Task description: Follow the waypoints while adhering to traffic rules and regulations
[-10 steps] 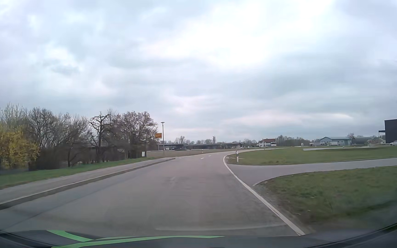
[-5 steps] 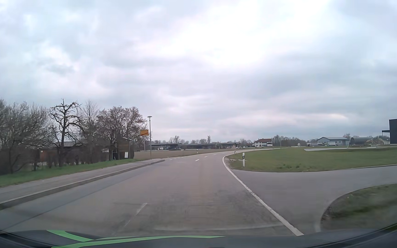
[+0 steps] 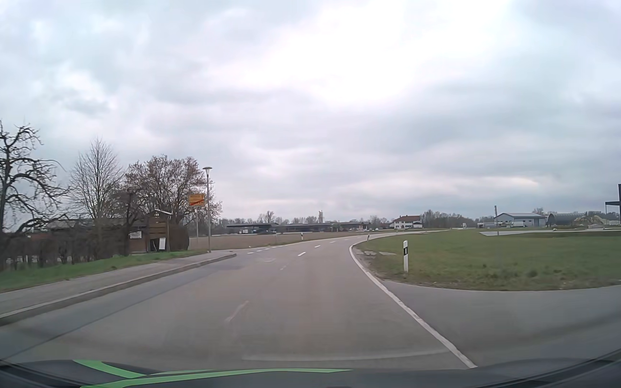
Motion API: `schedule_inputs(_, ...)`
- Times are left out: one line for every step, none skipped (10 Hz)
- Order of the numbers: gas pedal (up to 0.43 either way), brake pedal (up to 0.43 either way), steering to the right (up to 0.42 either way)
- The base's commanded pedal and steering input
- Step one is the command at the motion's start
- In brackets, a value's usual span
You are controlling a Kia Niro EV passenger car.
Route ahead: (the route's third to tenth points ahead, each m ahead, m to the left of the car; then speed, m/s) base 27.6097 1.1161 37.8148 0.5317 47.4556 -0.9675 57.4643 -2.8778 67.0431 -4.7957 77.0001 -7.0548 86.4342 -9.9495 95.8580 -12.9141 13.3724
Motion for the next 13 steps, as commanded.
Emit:
schedule_inputs(0.197, 0.000, 0.010)
schedule_inputs(0.197, 0.000, 0.010)
schedule_inputs(0.209, 0.000, 0.011)
schedule_inputs(0.209, 0.000, 0.011)
schedule_inputs(0.209, 0.000, 0.011)
schedule_inputs(0.220, 0.000, 0.012)
schedule_inputs(0.228, 0.000, 0.013)
schedule_inputs(0.228, 0.000, 0.012)
schedule_inputs(0.228, 0.000, 0.013)
schedule_inputs(0.240, 0.000, 0.014)
schedule_inputs(0.240, 0.000, 0.015)
schedule_inputs(0.240, 0.000, 0.016)
schedule_inputs(0.240, 0.000, 0.016)
